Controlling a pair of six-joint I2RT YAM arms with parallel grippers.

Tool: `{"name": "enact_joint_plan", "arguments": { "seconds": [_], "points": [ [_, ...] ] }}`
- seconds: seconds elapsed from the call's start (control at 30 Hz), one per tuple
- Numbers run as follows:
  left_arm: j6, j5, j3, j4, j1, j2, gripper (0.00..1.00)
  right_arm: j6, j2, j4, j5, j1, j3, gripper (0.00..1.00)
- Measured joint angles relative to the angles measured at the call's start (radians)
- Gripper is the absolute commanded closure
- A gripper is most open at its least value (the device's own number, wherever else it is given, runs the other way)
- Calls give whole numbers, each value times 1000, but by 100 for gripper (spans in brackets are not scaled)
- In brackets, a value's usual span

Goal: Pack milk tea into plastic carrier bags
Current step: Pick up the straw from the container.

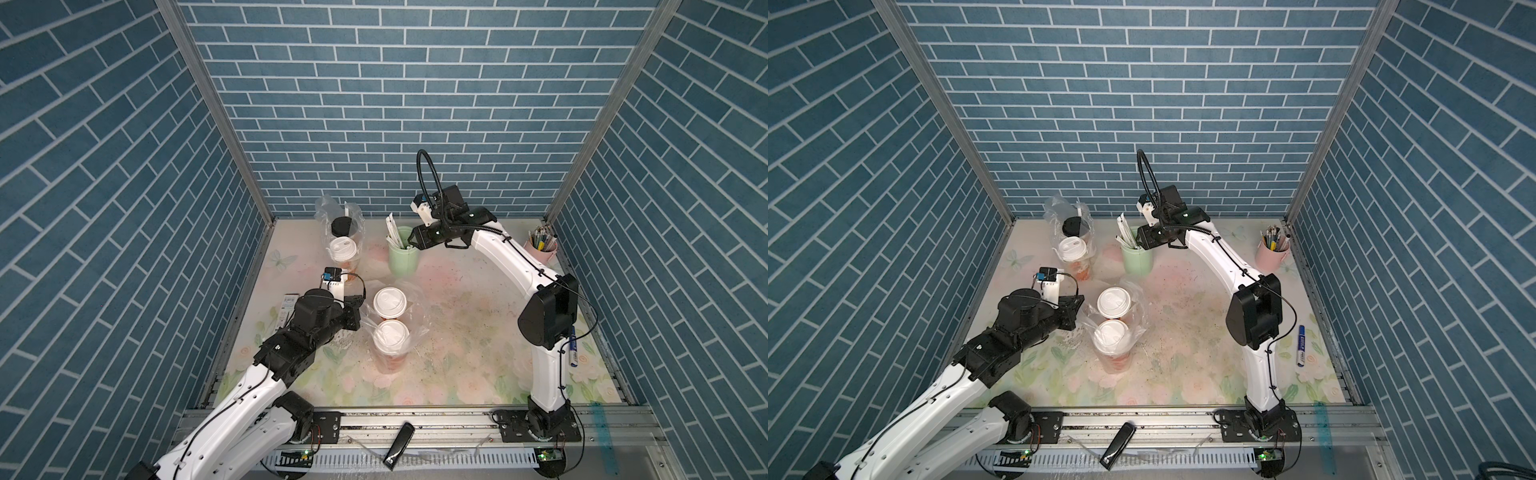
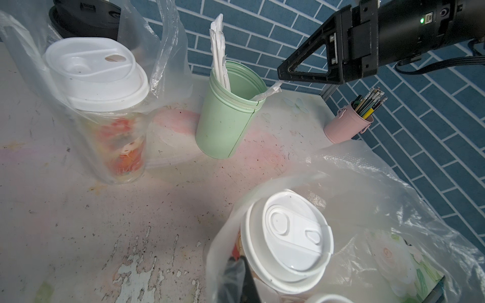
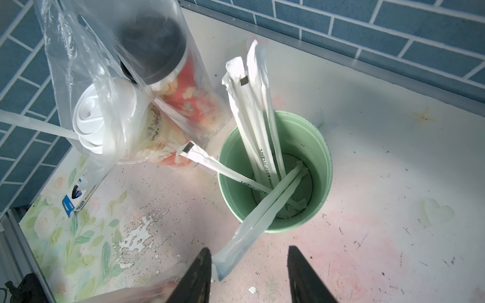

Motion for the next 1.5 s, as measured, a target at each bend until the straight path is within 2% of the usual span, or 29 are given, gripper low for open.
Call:
{"name": "enact_joint_plan", "arguments": {
  "seconds": [0.6, 0.67, 0.83, 0.9, 1.07, 1.2, 1.4, 1.5],
  "points": [
    [0, -13, 0, -5, 0, -5, 100, 0, 51, 0, 75, 6, 6, 64],
    [0, -14, 0, -6, 0, -5, 100, -1, 62, 2, 82, 6, 26, 67],
    [0, -17, 0, -15, 0, -5, 100, -5, 87, 4, 88, 6, 71, 85],
    [0, -17, 0, -18, 0, -6, 100, -2, 92, 4, 88, 6, 76, 85],
    [0, -17, 0, -20, 0, -9, 100, -1, 93, -6, 88, 7, 75, 77],
    [0, -17, 0, -21, 0, -9, 100, -2, 93, -15, 91, 11, 75, 77],
    [0, -17, 0, -21, 0, -9, 100, -6, 93, -26, 108, 21, 73, 85],
    [0, -17, 0, -21, 0, -10, 100, -10, 93, -35, 119, 25, 71, 93]
  ]
}}
